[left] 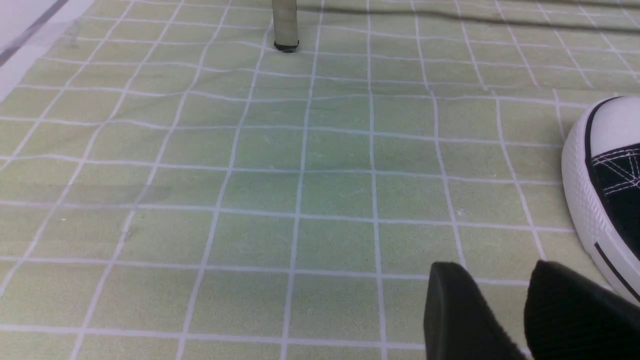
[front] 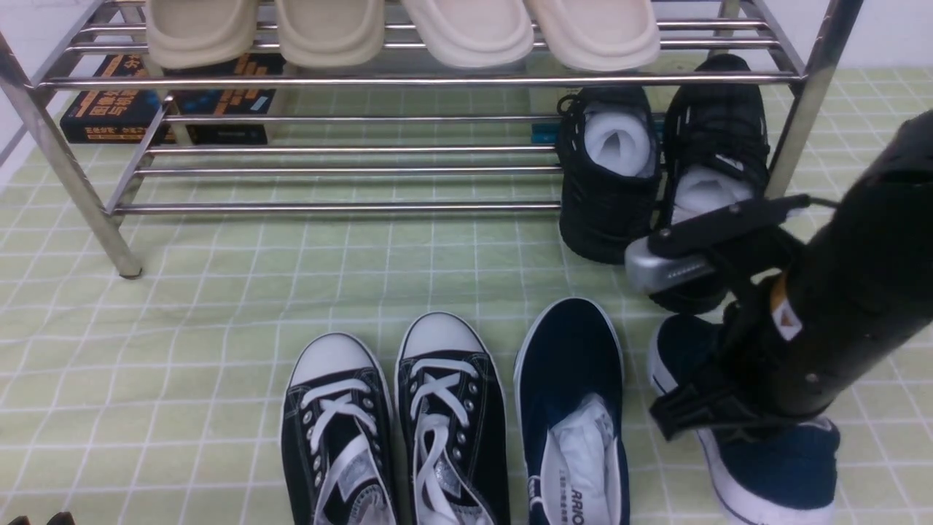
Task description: Take the shoes off the shelf with your hand from the green coffee tablecloth.
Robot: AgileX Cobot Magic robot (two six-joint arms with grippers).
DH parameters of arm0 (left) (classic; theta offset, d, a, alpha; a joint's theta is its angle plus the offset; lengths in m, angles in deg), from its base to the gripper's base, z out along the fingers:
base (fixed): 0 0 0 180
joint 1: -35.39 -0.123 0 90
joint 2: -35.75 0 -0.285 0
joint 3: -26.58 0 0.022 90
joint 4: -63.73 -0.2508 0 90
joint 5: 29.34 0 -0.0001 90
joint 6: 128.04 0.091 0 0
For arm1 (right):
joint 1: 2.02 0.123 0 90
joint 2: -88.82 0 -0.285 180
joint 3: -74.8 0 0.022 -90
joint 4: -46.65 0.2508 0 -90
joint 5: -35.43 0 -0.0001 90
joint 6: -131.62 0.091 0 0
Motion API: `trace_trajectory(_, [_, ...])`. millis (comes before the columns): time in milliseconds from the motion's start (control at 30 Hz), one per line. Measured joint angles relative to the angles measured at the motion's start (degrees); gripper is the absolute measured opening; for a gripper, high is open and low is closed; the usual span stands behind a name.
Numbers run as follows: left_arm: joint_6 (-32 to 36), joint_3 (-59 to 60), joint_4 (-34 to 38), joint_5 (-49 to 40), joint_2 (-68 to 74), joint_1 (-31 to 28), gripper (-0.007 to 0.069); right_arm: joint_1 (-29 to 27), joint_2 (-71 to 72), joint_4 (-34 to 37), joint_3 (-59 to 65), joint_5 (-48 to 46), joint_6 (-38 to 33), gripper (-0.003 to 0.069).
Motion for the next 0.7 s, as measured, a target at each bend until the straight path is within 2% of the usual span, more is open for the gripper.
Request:
trace_trajectory(467, [0.00,0.00,0.00,0.00,0.00,0.00,0.0239,0.00,-2.52,7.86,0.00,2.05,0.00,0.0064])
trace_trajectory(567, [0.00,0.00,-0.05,0.00,0.00,0.00,0.0239,0.00,-3.50,10.49,0.00,1.47,0.00,0.0113])
trace_trajectory(700, [0.00,0.00,-0.20,0.00,0.00,0.00,0.0239,0.00,-3.73,12.88,-0.65,0.32,-0.17,0.0252])
